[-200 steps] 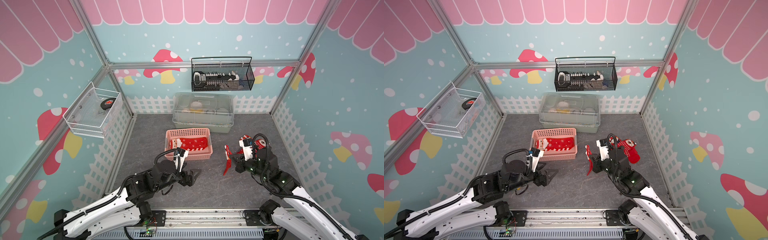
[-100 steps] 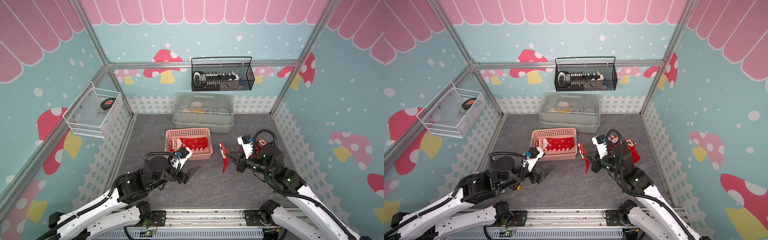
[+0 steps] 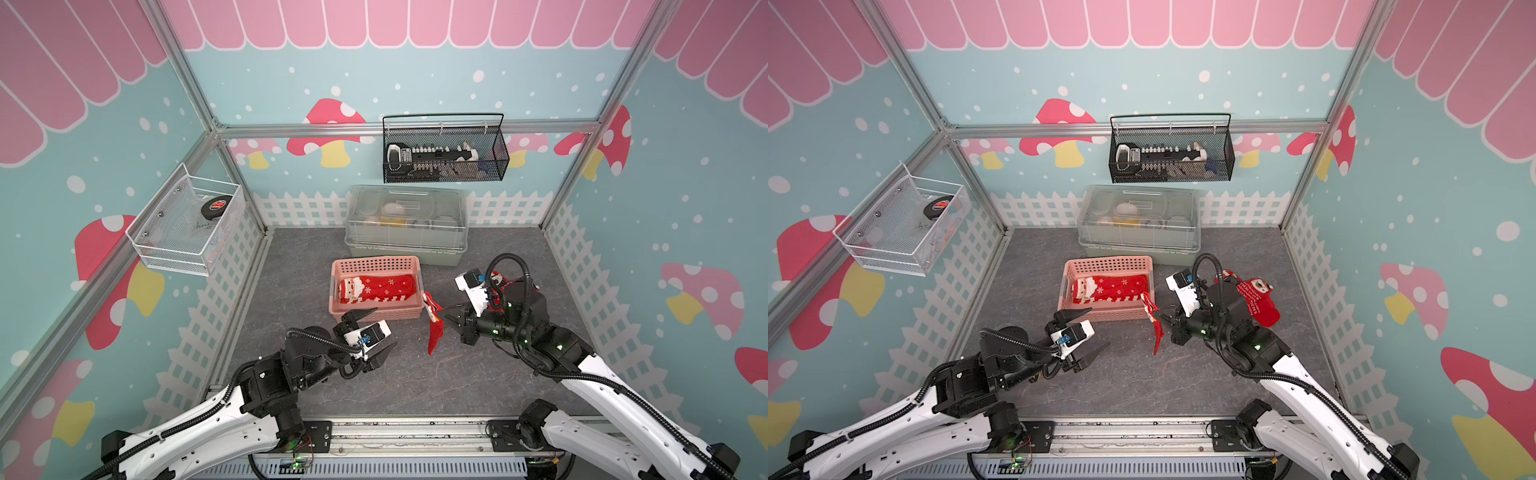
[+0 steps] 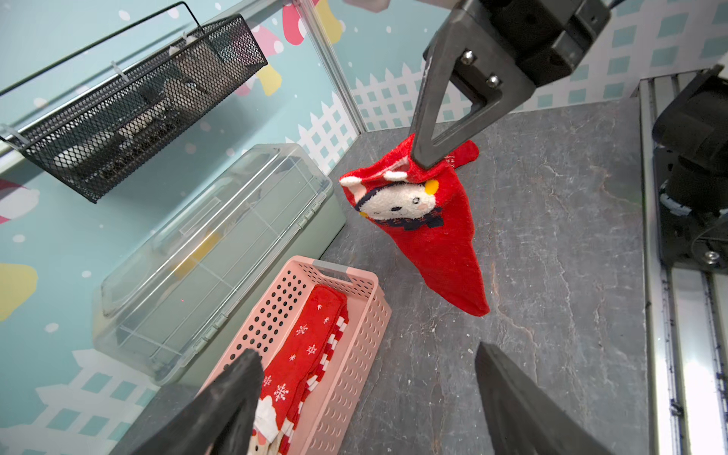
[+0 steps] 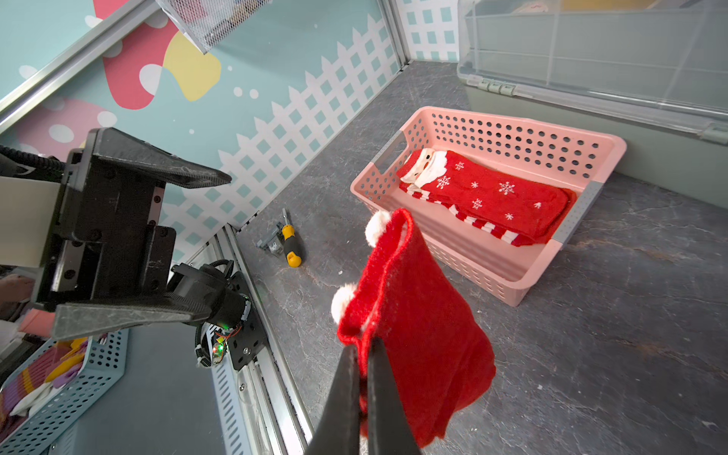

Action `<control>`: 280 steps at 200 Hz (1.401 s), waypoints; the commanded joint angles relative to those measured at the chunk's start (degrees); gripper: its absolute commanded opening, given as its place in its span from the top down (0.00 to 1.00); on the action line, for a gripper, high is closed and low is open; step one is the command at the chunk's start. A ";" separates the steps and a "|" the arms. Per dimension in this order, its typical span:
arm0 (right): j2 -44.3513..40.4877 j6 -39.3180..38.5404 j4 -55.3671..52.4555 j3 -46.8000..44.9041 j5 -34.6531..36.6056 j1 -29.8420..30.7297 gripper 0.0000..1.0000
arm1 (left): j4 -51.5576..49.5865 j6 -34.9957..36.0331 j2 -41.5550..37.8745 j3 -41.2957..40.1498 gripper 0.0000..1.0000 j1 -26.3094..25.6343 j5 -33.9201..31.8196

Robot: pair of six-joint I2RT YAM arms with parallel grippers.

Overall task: Place the socks together as a pair
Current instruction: Flatten out the sock at the center of the board.

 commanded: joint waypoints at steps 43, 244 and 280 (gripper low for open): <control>5.40 -2.03 4.67 2.56 2.02 6.58 1.00 | 5.14 9.13 -1.79 -3.78 0.15 -0.38 2.50; 9.22 -4.14 5.70 2.76 0.49 14.20 1.00 | -2.78 25.96 5.17 3.78 0.49 -0.38 6.96; 9.99 -2.33 6.51 2.72 0.88 14.67 1.00 | -2.45 26.94 6.23 3.78 0.51 -0.38 6.65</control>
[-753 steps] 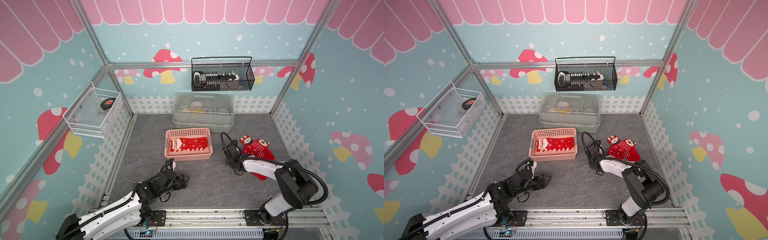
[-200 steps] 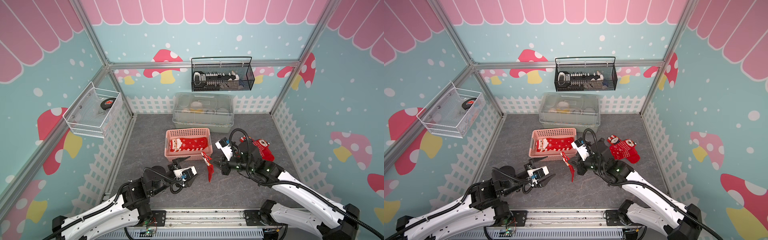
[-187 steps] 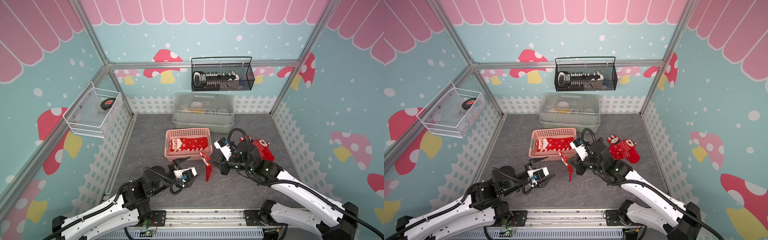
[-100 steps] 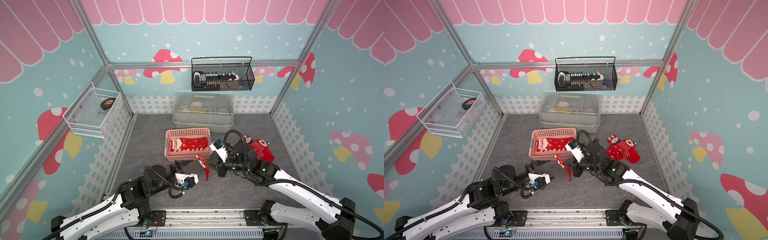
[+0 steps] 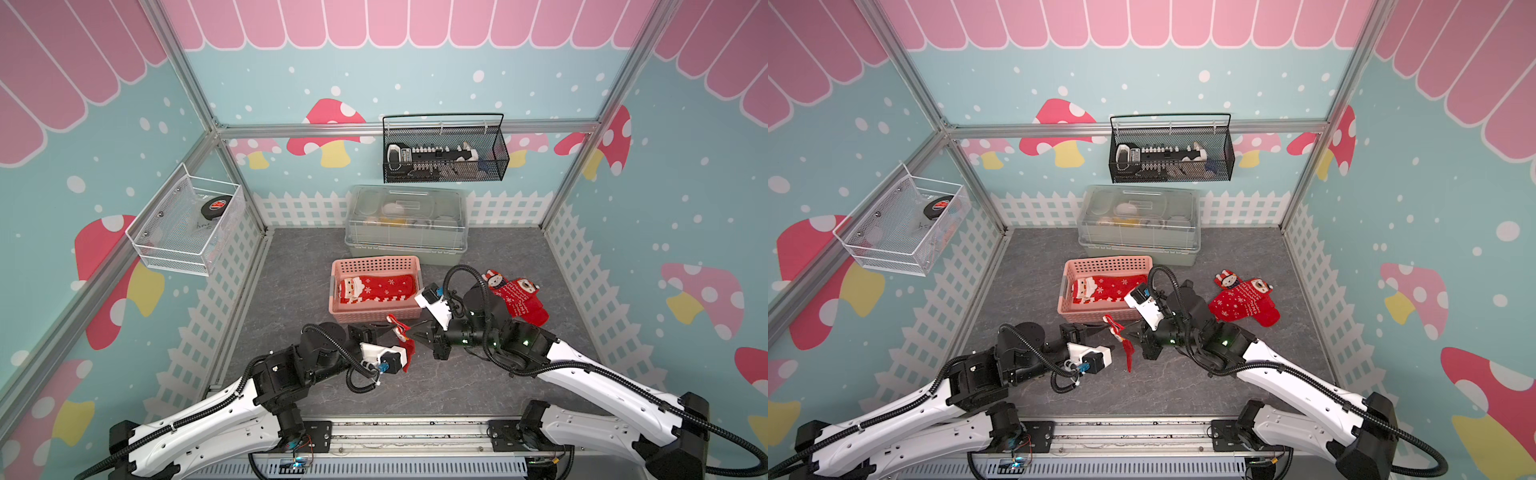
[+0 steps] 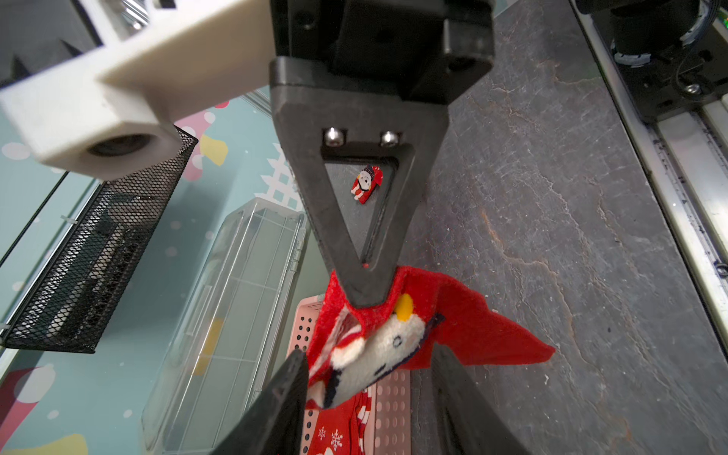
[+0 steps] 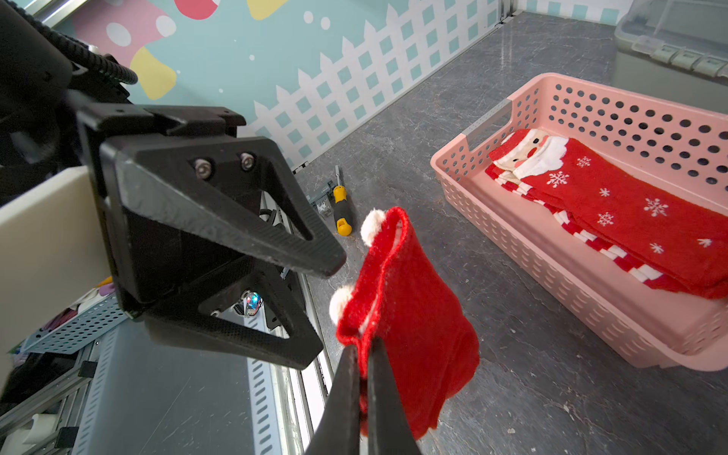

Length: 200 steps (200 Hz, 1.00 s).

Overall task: Place the socks together as a pair
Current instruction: Flatten out the sock at the center of the board.

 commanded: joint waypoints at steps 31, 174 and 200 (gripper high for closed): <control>1.66 0.71 2.22 0.06 -0.14 1.31 1.00 | -0.27 3.89 1.02 1.35 0.60 -0.31 -1.39; 3.32 1.40 3.05 1.27 1.18 2.56 1.00 | -2.83 5.11 0.00 -1.80 0.60 -0.32 -5.29; 3.37 1.69 3.42 1.04 1.47 2.92 1.00 | -2.81 3.71 0.92 -0.91 0.68 -0.31 -5.01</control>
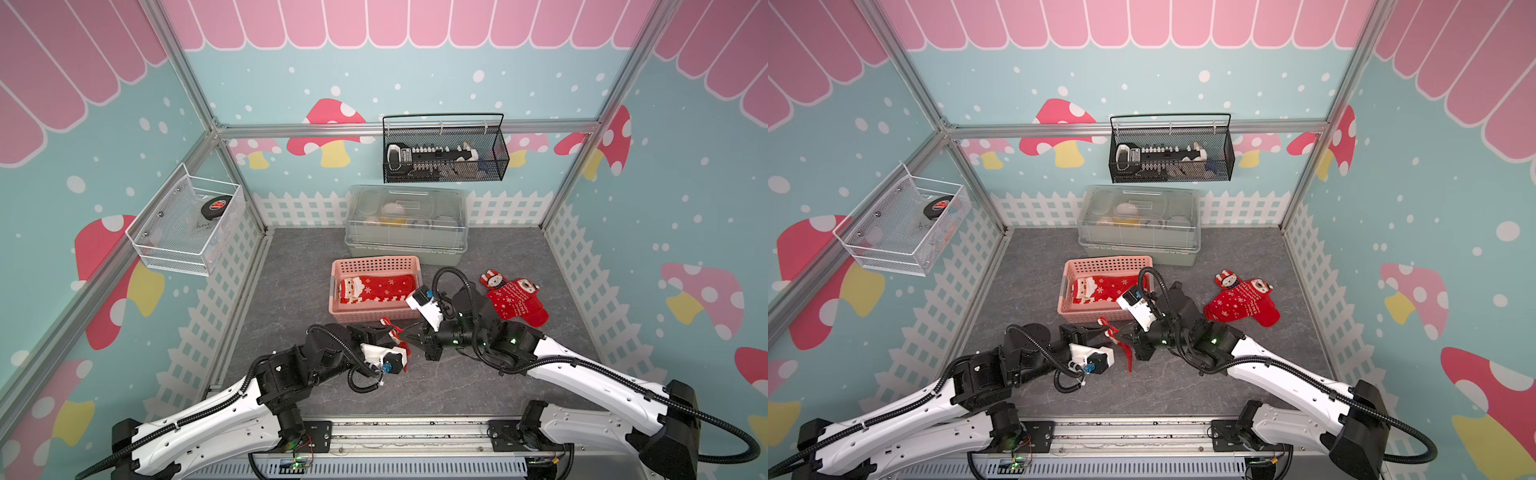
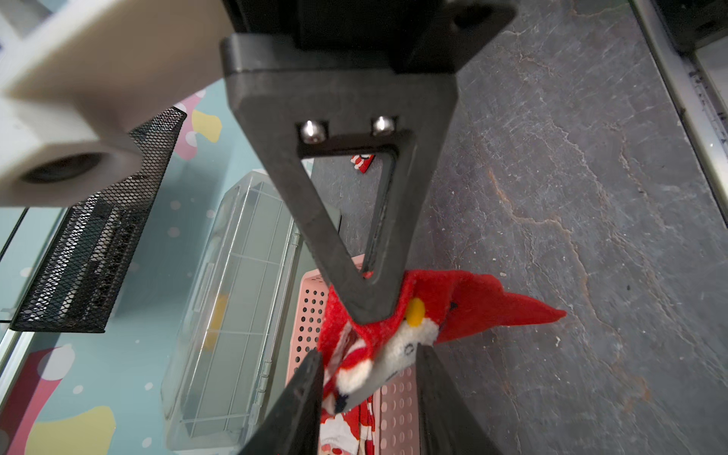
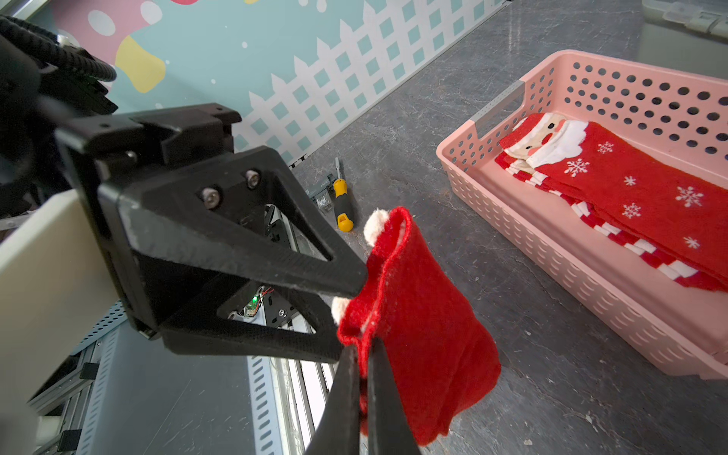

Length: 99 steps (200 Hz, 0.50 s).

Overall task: Place the socks together as a pair
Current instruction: Flatten out the sock at the center of the board.

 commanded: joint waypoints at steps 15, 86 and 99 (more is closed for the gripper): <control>-0.22 0.45 -0.20 1.64 0.82 1.02 1.00 | -0.54 -0.10 0.42 0.90 0.70 -0.32 0.42; -2.14 1.19 -1.09 0.59 3.67 1.75 0.97 | 0.50 -3.01 0.52 1.11 1.00 -0.28 1.03; -2.41 1.52 -2.61 0.89 6.50 1.78 0.82 | -0.01 -7.44 0.42 2.20 1.00 -0.40 2.62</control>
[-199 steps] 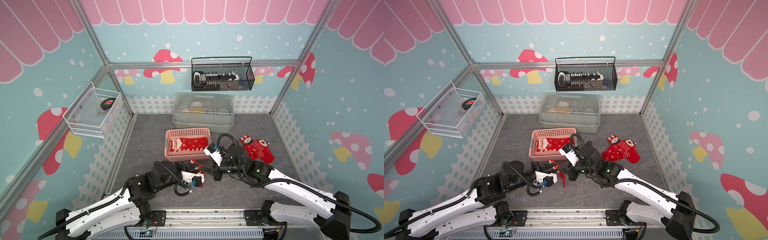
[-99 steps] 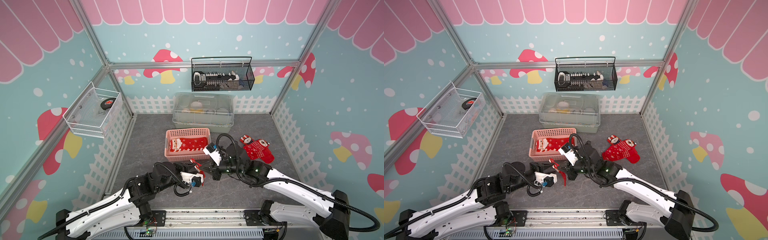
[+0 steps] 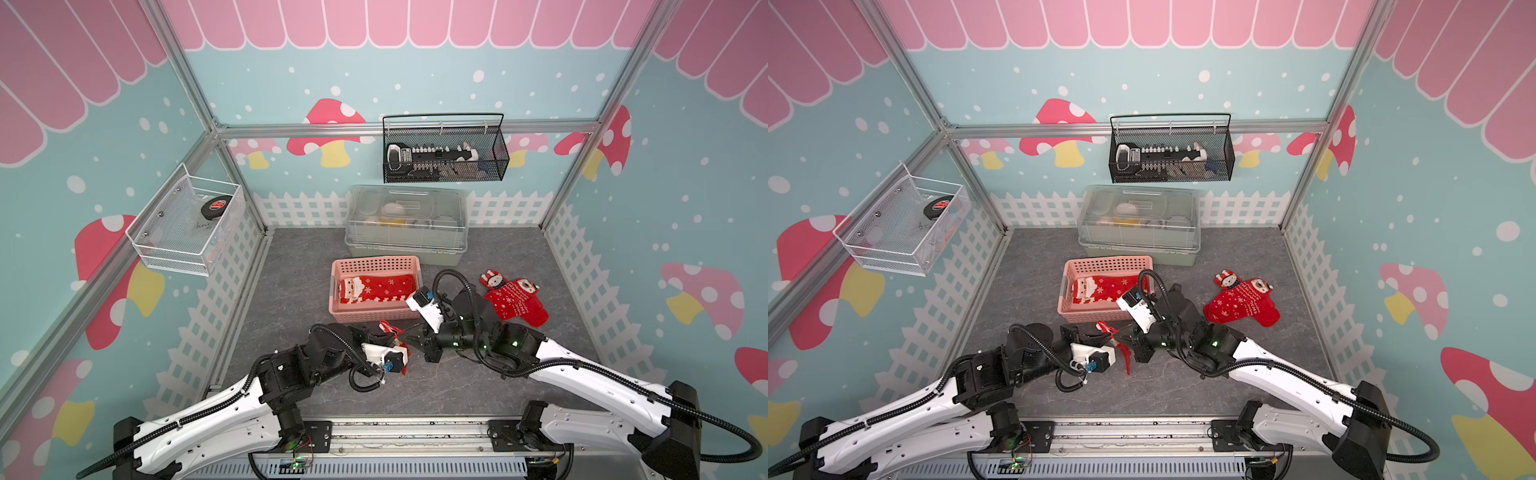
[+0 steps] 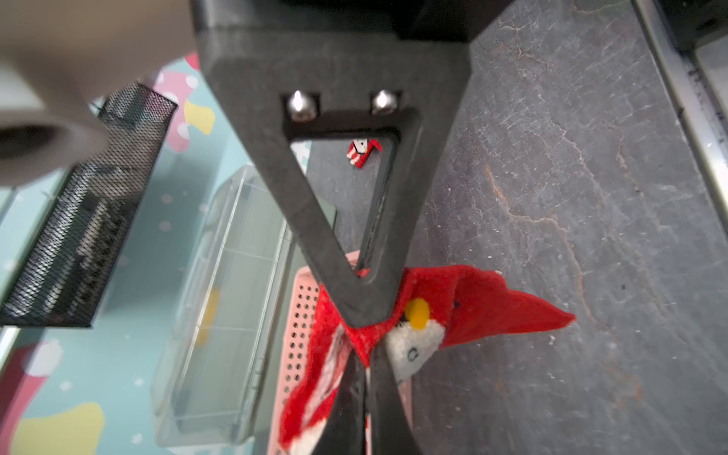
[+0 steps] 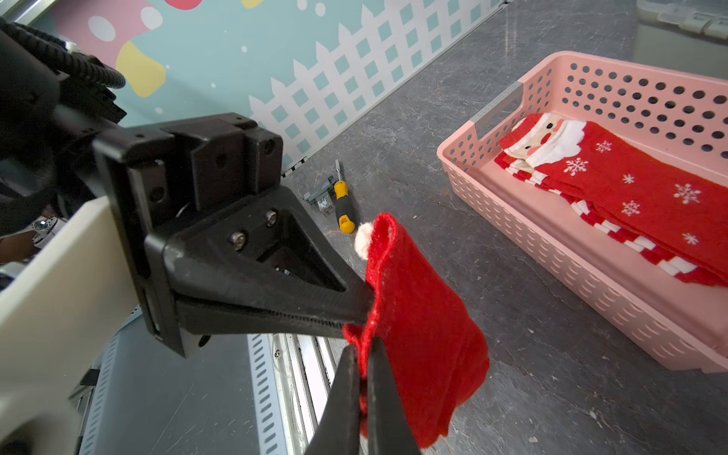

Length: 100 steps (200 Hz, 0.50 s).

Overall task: Place the socks together as a pair
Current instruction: Flatten out the sock at the center of the board.

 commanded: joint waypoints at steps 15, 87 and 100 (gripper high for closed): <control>-1.38 0.93 -5.72 1.55 11.52 0.44 0.61 | -1.50 -12.86 -0.07 3.84 1.00 -0.40 4.66; -7.44 3.25 -12.43 -0.80 35.63 0.43 0.43 | -21.00 -60.44 10.42 19.34 1.00 -0.43 -11.35; -9.86 3.28 -12.00 -2.34 37.42 0.39 0.42 | -25.41 -65.30 13.04 22.11 1.00 -0.38 -11.75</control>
